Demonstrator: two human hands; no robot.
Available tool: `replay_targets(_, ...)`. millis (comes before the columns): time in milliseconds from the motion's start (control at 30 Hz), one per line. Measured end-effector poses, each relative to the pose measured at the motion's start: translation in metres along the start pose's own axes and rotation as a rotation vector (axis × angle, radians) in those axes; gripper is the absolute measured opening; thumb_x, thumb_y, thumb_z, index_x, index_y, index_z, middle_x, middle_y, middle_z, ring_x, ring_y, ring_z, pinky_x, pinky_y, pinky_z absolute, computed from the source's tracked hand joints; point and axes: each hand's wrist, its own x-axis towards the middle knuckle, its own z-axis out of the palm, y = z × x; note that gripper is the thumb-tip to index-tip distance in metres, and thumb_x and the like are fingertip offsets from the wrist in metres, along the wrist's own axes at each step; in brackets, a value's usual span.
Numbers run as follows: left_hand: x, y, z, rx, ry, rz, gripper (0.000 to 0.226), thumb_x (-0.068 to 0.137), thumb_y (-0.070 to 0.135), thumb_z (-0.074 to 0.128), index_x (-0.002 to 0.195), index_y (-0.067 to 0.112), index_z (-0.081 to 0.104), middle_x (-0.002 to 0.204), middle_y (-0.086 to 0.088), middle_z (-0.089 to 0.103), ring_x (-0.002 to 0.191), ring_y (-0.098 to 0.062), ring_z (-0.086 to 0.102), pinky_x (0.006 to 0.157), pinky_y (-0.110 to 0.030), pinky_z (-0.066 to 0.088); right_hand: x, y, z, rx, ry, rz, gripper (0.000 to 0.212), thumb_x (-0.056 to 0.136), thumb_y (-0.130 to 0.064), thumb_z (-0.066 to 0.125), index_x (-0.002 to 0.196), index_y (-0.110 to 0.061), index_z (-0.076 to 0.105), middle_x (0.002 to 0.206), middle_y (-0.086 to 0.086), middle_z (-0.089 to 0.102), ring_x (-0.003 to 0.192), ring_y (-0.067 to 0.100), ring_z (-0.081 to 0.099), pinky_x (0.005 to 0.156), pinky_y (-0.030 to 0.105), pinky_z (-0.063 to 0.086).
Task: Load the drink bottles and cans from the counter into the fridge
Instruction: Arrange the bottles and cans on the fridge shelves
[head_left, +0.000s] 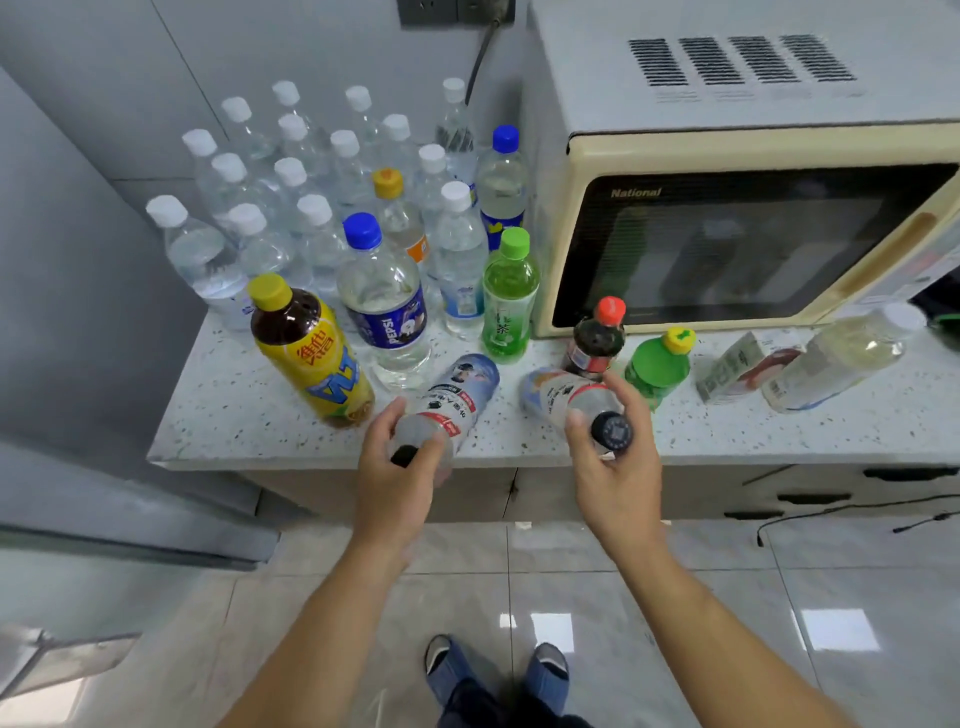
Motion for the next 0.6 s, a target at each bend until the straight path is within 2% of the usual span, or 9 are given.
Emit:
replay_targets(67,-0.003,-0.011,0.002,-0.201,-0.062,-0.182,0.054,0.088,0.001,0.064,0.127,0.034,0.052,0.126,0.0,0.053,0.108,-0.022,0.064,0.075,-0.037,0.061,-0.013,0.002,0.005,0.085,0.055,0.119,0.049,0.093,-0.023,0.067,0.139,-0.024,0.05,0.136,0.0,0.058,0.124,0.017,0.058,0.102,0.048,0.05)
replay_targets(100,-0.004,-0.016,0.003,-0.276,-0.077,-0.251,0.053,0.089,0.0,0.063,0.129,0.031,0.051,0.125,-0.004,0.053,0.109,-0.026,0.064,0.074,-0.04,0.061,-0.019,0.002,0.006,0.151,0.087,0.19,0.048,0.093,-0.021,0.068,0.137,-0.027,0.051,0.135,0.0,0.058,0.123,0.019,0.06,0.098,0.051,0.053)
replay_targets(167,-0.003,-0.023,0.006,-0.363,-0.085,-0.354,0.05,0.089,0.01,0.068,0.132,0.026,0.049,0.124,-0.01,0.055,0.107,-0.03,0.064,0.07,-0.042,0.06,-0.028,0.004,0.003,0.296,0.153,0.315,0.045,0.092,-0.013,0.069,0.131,-0.033,0.055,0.128,0.0,0.061,0.116,0.023,0.064,0.084,0.045,0.059)
replay_targets(233,-0.001,-0.025,0.01,-0.355,-0.129,-0.447,0.052,0.084,0.03,0.071,0.13,0.022,0.049,0.117,-0.015,0.06,0.092,-0.031,0.066,0.061,-0.04,0.058,-0.034,0.008,-0.005,0.403,0.168,0.46,0.046,0.089,-0.008,0.07,0.126,-0.032,0.059,0.12,0.002,0.064,0.107,0.025,0.068,0.071,0.036,0.061)
replay_targets(333,0.001,-0.031,0.017,-0.221,-0.194,-0.53,0.05,0.085,0.049,0.066,0.124,0.021,0.053,0.093,-0.015,0.067,0.065,-0.027,0.067,0.049,-0.029,0.051,-0.035,0.014,-0.016,0.494,0.019,0.76,0.046,0.09,-0.017,0.069,0.132,-0.026,0.053,0.114,0.01,0.068,0.087,0.025,0.073,0.063,0.035,0.06)
replay_targets(433,-0.002,-0.04,0.02,-0.12,-0.133,-0.514,0.048,0.087,0.053,0.064,0.123,0.023,0.054,0.086,-0.01,0.066,0.051,-0.018,0.061,0.046,-0.024,0.045,-0.034,0.019,-0.018,0.472,-0.181,1.007,0.041,0.089,-0.038,0.069,0.122,-0.017,0.057,0.083,0.008,0.069,0.06,0.024,0.068,0.057,0.033,0.056)
replay_targets(500,-0.009,-0.043,0.018,-0.085,-0.064,-0.489,0.047,0.085,0.056,0.065,0.12,0.025,0.056,0.087,-0.009,0.065,0.048,-0.014,0.056,0.044,-0.023,0.043,-0.036,0.024,-0.017,0.398,-0.184,1.031,0.038,0.085,-0.037,0.075,0.112,-0.015,0.06,0.071,0.008,0.064,0.049,0.02,0.055,0.053,0.03,0.051)
replay_targets(600,-0.027,-0.048,0.009,-0.051,0.025,-0.454,0.049,0.081,0.062,0.064,0.114,0.027,0.055,0.085,-0.007,0.064,0.043,-0.01,0.051,0.042,-0.021,0.039,-0.039,0.03,-0.023,0.254,-0.139,0.916,0.029,0.082,-0.03,0.076,0.102,-0.014,0.062,0.069,0.008,0.06,0.044,0.019,0.045,0.046,0.027,0.043)
